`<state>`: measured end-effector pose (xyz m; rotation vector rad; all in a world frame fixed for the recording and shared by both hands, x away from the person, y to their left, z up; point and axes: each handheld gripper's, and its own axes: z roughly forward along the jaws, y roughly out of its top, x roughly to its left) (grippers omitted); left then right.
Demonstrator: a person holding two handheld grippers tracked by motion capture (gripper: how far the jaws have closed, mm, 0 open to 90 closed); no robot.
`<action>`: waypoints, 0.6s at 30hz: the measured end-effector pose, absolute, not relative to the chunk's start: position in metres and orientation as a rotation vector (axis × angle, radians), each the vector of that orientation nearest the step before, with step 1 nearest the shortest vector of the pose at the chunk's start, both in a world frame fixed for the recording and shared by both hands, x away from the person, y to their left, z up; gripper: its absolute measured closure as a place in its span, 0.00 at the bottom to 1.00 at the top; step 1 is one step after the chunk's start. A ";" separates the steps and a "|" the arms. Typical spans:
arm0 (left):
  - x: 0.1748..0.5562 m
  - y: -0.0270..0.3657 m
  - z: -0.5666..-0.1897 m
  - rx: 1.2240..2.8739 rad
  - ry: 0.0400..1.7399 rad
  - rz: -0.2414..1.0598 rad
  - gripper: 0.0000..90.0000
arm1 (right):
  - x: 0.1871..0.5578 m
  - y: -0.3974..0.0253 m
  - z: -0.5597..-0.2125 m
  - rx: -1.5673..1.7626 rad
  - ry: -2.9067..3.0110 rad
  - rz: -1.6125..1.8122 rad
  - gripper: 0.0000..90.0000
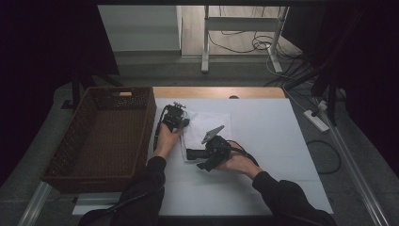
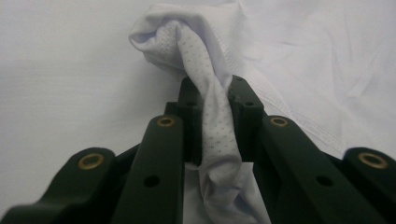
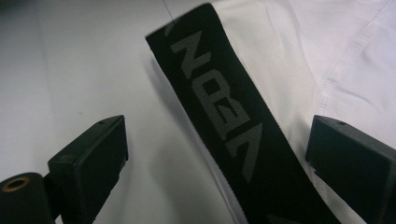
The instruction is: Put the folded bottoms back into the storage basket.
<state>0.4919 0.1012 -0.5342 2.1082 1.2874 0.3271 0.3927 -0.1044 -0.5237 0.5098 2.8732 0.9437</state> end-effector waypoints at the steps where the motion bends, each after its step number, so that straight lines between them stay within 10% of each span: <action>1: 0.492 0.101 -0.534 2.108 1.288 0.328 0.86 | 0.393 -0.104 -0.524 0.506 2.868 0.944 0.08; 18: 0.492 0.102 -0.535 2.092 1.299 0.319 0.86 | 0.398 -0.102 -0.517 0.321 2.827 0.767 0.56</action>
